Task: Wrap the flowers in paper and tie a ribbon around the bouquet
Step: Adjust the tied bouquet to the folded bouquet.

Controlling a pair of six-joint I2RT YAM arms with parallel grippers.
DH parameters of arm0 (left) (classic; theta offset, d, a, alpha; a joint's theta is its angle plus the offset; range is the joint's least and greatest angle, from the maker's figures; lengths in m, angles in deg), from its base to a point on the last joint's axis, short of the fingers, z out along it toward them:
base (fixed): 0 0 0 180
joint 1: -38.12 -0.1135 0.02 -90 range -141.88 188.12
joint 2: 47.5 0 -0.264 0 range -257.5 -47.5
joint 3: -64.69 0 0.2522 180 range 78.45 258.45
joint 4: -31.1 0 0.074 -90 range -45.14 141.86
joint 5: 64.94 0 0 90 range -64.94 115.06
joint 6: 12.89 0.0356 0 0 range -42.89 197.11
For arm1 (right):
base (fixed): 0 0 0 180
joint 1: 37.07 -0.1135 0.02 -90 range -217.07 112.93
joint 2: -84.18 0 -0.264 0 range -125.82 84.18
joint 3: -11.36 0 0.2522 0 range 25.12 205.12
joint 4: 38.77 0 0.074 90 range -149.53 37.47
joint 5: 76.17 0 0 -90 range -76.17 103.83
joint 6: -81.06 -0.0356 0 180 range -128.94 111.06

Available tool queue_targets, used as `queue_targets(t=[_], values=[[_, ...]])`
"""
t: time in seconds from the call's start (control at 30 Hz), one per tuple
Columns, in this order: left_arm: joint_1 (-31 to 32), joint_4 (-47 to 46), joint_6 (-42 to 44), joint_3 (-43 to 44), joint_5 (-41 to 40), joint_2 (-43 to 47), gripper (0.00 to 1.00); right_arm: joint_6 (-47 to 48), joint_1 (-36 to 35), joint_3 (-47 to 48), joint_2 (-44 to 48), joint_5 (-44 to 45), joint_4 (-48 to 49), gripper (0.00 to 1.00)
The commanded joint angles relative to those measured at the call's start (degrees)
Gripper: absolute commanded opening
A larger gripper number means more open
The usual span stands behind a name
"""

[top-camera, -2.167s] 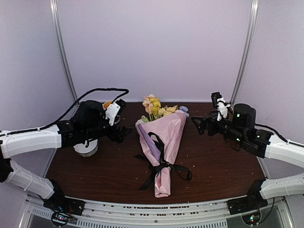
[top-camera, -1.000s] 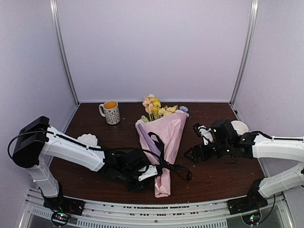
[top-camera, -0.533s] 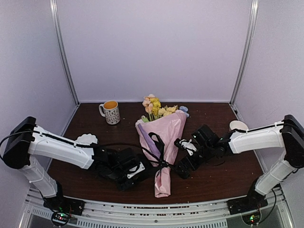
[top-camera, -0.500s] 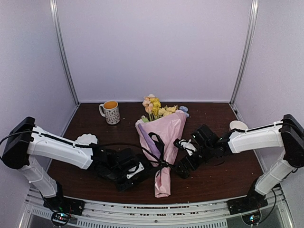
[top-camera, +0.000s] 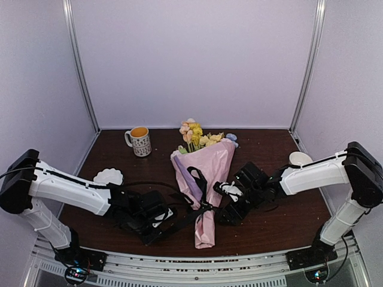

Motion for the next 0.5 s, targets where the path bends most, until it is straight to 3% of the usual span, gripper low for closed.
queue_targets(t=[0.0, 0.1, 0.2, 0.33, 0.47], values=[[-0.2, -1.4, 0.1, 0.2, -1.0, 1.6, 0.01, 0.1, -0.1, 1.0, -1.3, 5.1, 0.6, 0.84], [-0.2, -3.8, 2.4, 0.7, -3.2, 5.1, 0.38, -0.7, -0.1, 0.8, -1.5, 5.1, 1.4, 0.61], [-0.2, -7.6, 7.2, 3.5, -5.5, 8.0, 0.59, -1.3, -0.2, 0.4, -0.9, 3.6, 2.0, 0.4], [-2.7, -12.1, 13.7, 11.9, -4.5, 4.7, 0.65, -3.0, -0.4, -0.5, 1.0, 1.4, 3.2, 0.29], [-8.6, -7.6, 13.0, 26.2, 4.1, -6.9, 0.58, -4.9, -1.3, -1.3, 2.6, 0.7, 4.2, 0.2]])
